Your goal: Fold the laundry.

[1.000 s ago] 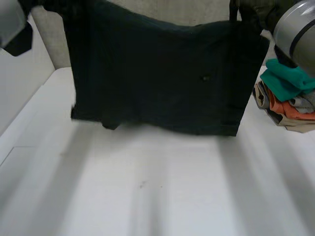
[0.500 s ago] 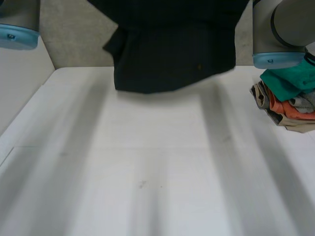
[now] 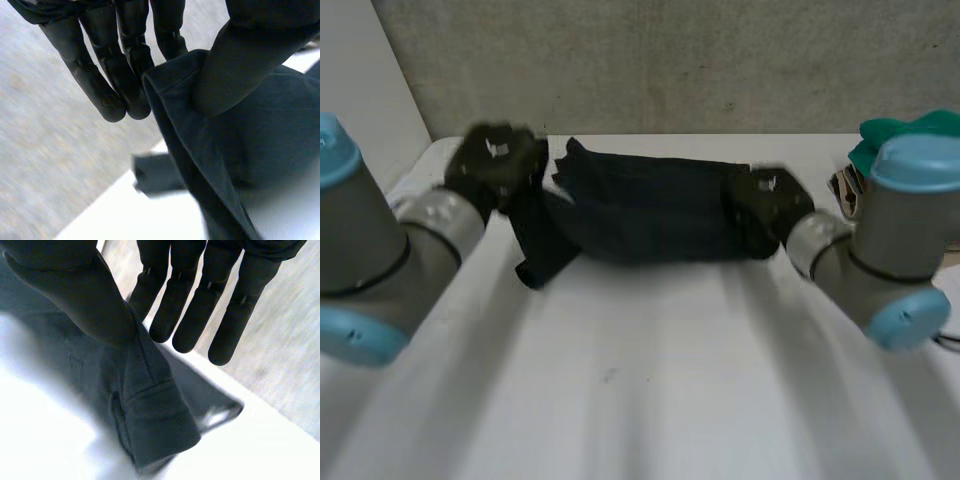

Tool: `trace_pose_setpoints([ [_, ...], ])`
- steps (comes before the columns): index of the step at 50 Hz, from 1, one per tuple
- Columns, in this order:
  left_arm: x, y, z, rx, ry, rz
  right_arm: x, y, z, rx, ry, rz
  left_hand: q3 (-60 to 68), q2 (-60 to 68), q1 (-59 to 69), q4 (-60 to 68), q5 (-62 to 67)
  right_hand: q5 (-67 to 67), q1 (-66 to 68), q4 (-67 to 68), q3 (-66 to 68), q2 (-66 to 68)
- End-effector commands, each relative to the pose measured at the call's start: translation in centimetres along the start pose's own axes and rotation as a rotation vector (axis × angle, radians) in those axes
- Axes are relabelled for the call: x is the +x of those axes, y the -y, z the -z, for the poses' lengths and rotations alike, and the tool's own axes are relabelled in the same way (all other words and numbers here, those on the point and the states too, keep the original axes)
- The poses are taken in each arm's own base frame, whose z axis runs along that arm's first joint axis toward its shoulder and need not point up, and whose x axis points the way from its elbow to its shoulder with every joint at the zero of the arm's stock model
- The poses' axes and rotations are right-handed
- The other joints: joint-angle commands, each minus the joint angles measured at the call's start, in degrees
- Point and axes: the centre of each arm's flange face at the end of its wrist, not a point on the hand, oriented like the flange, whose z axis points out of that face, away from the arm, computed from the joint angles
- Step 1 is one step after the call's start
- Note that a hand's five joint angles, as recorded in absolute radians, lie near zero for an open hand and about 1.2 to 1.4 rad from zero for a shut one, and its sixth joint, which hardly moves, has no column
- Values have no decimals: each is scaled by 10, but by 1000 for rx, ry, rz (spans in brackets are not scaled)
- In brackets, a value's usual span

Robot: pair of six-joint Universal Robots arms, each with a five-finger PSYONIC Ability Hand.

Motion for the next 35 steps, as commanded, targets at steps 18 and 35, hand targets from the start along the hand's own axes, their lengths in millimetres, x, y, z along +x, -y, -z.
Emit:
trace_pose_setpoints([
  [18, 49, -31, 142, -742, -589, -179, -30, -3, 150, -762, 435, 215, 119, 113, 143, 114, 131, 119, 159, 113, 117, 126],
  [35, 43, -22, 37, -380, -351, -198, -20, -18, 118, -640, 292, 165, -478, -484, -454, -483, -466, 119, 159, 113, 117, 126],
])
